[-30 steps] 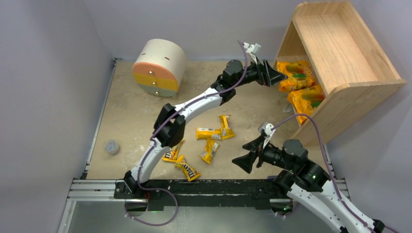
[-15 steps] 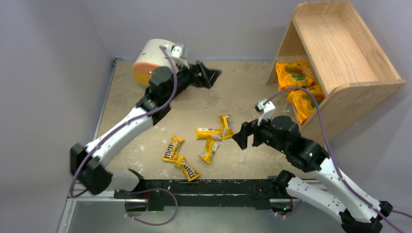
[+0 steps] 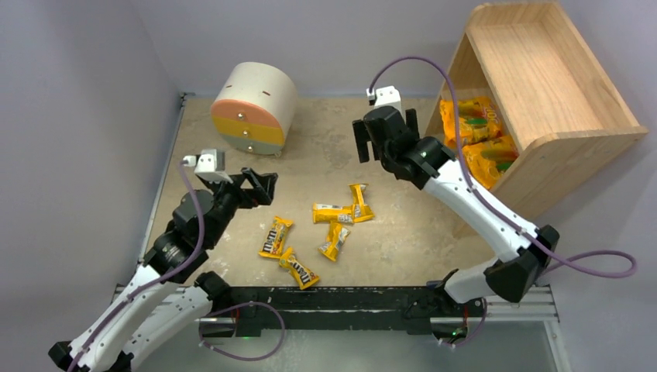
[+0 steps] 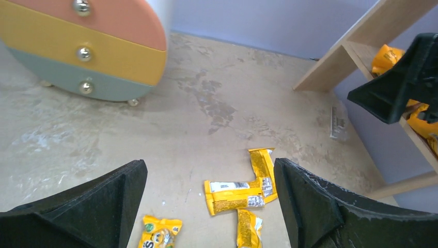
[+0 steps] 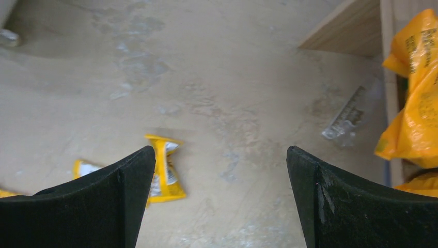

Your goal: Place and organize the candy bags onto the shelf

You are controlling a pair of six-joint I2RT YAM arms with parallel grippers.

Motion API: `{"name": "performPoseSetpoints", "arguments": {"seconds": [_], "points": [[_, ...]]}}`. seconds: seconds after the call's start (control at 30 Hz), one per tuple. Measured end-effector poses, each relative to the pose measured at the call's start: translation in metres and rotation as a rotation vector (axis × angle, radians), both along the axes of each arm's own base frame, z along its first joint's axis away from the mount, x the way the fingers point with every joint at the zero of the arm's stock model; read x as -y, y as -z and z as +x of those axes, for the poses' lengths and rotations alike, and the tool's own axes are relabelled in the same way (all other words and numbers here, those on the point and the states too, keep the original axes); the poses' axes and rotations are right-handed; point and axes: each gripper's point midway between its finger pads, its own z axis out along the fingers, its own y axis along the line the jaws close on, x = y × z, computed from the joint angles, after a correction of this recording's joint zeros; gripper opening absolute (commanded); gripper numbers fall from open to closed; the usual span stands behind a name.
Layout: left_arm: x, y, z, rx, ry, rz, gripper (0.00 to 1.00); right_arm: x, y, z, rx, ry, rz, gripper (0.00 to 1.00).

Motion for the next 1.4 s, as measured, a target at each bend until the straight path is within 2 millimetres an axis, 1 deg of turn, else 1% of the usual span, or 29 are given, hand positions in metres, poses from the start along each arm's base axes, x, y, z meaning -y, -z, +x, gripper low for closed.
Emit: {"name": "performPoseSetpoints", "arguments": {"seconds": [0.03, 0.1, 0.23, 0.3, 0.33, 0.47, 0.6, 0.67, 0.8, 0.97, 1.13, 1.27, 1.4], "points": [[-0.007, -0.001, -0.004, 0.002, -0.02, -0.002, 0.99, 0.006, 0.001, 0.008, -0.002, 0.023, -0.032, 0.99], [-0.016, -0.002, -0.01, 0.001, -0.046, -0.012, 0.99, 0.021, 0.004, 0.023, -0.012, 0.063, -0.086, 0.99], [-0.024, 0.004, -0.013, -0.018, -0.072, -0.007, 0.99, 0.06, 0.009, 0.05, -0.034, 0.143, -0.167, 0.99], [-0.025, 0.01, -0.013, -0.035, -0.079, 0.008, 0.99, 0.075, 0.015, 0.061, -0.05, 0.161, -0.207, 0.99], [-0.026, 0.012, -0.013, -0.043, -0.081, 0.013, 0.99, 0.081, 0.018, 0.067, -0.061, 0.166, -0.229, 0.99], [-0.028, 0.02, -0.013, -0.072, -0.097, 0.024, 1.0, 0.091, 0.034, 0.084, -0.105, 0.164, -0.296, 0.99], [-0.03, 0.023, -0.013, -0.084, -0.109, 0.029, 1.0, 0.103, 0.05, 0.095, -0.151, 0.169, -0.323, 0.99], [-0.031, 0.023, -0.014, -0.085, -0.114, 0.031, 1.0, 0.114, 0.054, 0.1, -0.165, 0.187, -0.332, 0.99], [-0.035, 0.023, -0.015, -0.081, -0.13, 0.029, 1.0, 0.135, 0.056, 0.106, -0.175, 0.221, -0.324, 0.99], [-0.038, 0.021, -0.015, -0.077, -0.14, 0.025, 1.0, 0.152, 0.054, 0.112, -0.167, 0.252, -0.319, 0.99], [-0.039, 0.025, -0.015, -0.088, -0.148, 0.021, 1.0, 0.168, 0.052, 0.116, -0.161, 0.27, -0.304, 0.99], [-0.04, 0.028, -0.016, -0.098, -0.151, 0.029, 1.0, 0.174, 0.047, 0.118, -0.148, 0.267, -0.284, 0.99], [-0.041, 0.029, -0.016, -0.099, -0.157, 0.029, 1.0, 0.167, 0.044, 0.118, -0.141, 0.217, -0.247, 0.99]]}}
